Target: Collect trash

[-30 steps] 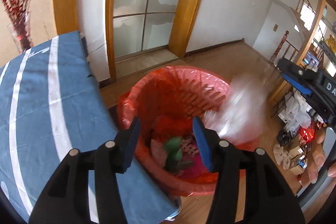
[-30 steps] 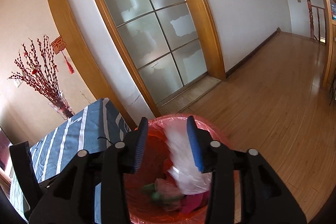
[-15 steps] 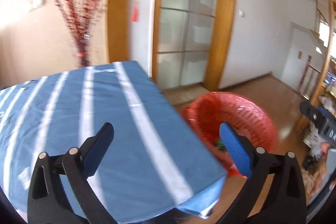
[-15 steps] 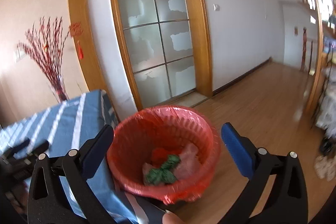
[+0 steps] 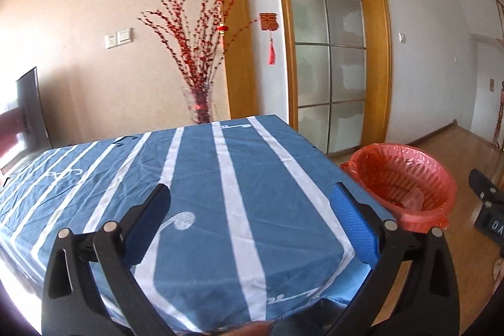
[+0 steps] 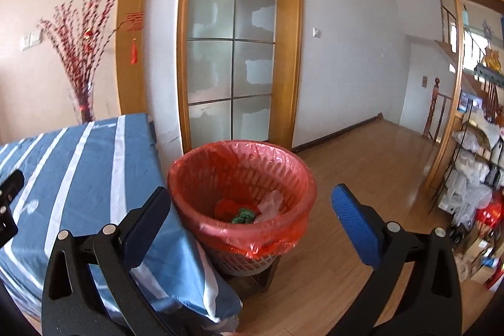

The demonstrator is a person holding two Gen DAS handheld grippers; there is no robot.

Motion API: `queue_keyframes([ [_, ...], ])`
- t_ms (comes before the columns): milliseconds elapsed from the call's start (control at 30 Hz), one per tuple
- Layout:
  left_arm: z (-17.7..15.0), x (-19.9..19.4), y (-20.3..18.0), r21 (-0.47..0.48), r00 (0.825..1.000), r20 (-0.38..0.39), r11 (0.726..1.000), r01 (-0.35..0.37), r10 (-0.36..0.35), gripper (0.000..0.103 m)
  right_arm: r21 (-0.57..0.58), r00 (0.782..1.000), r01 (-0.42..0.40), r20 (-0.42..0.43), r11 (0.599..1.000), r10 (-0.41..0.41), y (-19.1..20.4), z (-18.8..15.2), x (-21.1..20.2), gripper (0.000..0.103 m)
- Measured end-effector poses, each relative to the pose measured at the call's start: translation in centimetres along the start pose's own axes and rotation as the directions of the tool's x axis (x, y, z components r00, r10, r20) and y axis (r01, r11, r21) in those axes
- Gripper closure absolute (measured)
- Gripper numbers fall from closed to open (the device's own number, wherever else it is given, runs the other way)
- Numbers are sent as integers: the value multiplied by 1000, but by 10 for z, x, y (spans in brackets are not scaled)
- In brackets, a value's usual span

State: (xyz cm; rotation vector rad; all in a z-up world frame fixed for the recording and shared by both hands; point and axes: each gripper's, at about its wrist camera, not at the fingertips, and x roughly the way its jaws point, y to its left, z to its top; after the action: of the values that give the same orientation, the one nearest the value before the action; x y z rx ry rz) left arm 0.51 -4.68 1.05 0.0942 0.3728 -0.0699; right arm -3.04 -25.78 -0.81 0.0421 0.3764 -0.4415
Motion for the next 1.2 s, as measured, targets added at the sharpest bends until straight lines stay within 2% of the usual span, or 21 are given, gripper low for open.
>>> queue_keyframes([
  [233,-12,-15,18,-54,1000,-18,999,-7,6,4,-30,1000,-9,-1,1000,9,16,-11,-17,2],
  [467,-22,-20,26,-86,999,-54,996,-3,-2,4,-13,999,-30,-35,999,29,19,-21,-23,2],
  [1200,-36,-22,30,-105,996,-91,994,-16,7,4,-6,996,-30,-82,1000,29,25,-36,-24,2],
])
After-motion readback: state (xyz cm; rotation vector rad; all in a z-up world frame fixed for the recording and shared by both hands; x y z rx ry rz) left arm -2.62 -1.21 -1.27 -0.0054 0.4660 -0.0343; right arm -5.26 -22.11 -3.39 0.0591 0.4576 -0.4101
